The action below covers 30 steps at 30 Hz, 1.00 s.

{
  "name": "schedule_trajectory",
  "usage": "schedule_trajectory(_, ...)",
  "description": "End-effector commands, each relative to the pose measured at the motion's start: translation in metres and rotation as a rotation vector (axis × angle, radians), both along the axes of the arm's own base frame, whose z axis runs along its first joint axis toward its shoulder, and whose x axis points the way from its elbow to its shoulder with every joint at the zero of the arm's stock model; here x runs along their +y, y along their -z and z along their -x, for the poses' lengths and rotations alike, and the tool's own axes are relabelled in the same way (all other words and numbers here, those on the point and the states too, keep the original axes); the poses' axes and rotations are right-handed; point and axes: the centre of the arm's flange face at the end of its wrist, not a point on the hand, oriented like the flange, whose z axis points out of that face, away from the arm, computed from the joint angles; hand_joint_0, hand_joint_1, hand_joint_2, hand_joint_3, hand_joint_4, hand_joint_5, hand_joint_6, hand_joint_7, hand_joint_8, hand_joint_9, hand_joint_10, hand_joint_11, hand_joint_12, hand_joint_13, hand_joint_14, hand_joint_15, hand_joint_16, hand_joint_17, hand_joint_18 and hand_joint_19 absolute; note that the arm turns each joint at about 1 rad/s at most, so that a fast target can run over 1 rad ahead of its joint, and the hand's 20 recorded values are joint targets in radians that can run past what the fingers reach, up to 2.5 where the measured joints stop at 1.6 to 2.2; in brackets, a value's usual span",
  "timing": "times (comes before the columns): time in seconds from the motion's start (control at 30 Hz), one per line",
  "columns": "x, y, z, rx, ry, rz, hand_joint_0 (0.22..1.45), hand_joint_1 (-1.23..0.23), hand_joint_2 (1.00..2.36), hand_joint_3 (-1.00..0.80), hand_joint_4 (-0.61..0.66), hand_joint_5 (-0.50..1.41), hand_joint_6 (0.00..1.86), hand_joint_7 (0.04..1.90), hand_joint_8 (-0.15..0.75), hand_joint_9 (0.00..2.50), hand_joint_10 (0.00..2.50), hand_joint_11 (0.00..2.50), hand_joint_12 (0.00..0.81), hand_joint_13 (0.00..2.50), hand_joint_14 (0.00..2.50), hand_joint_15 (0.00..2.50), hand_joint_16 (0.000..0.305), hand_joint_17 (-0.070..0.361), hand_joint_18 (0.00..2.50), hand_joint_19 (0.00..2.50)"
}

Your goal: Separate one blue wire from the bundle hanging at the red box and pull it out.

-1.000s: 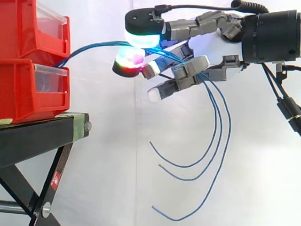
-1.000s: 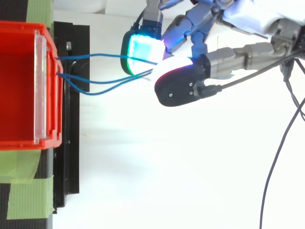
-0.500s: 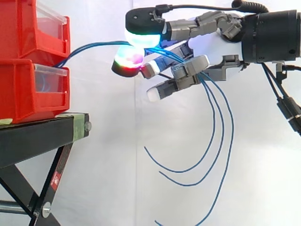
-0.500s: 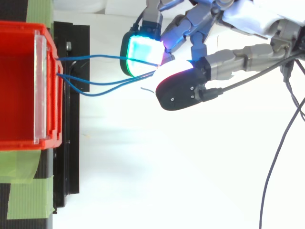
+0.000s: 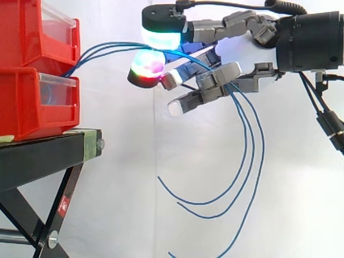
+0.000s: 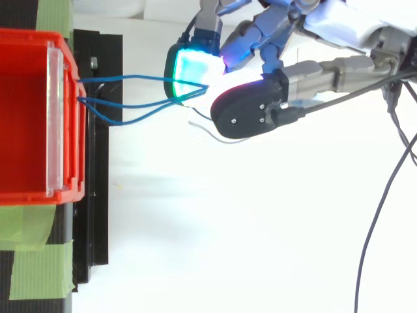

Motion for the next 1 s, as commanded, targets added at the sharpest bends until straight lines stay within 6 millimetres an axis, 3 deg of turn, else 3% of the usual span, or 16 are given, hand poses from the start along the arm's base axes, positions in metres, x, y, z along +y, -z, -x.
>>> schedule_trajectory(0.0,0.0012,0.0,-0.0002,0.0,-0.002,0.0,0.61,-0.65,1.01,-0.36,0.23,-0.22,0.81,0.98,0.35,0.98,0.01,1.31,0.3,1.4,0.73,1.23,0.056,0.126,0.66,0.63)
schedule_trajectory(0.47,0.0008,0.0009,-0.0003,0.001,0.002,-0.001,0.58,-0.64,1.01,-0.41,0.23,-0.22,0.8,0.99,0.353,0.98,0.01,1.31,0.307,1.41,0.72,1.23,0.057,0.127,0.66,0.62)
schedule_trajectory(0.83,0.0017,0.0003,0.0,0.002,0.001,-0.003,0.67,-0.8,1.01,-0.39,0.22,-0.23,0.82,0.95,0.341,0.96,0.01,1.32,0.31,1.41,0.63,1.28,0.055,0.123,0.67,0.61)
schedule_trajectory(0.97,0.0017,0.0003,0.0,0.0,0.001,-0.012,0.63,-0.73,1.01,-0.4,0.22,-0.23,0.82,0.95,0.338,0.96,0.01,1.3,0.307,1.41,0.65,1.28,0.055,0.123,0.67,0.63)
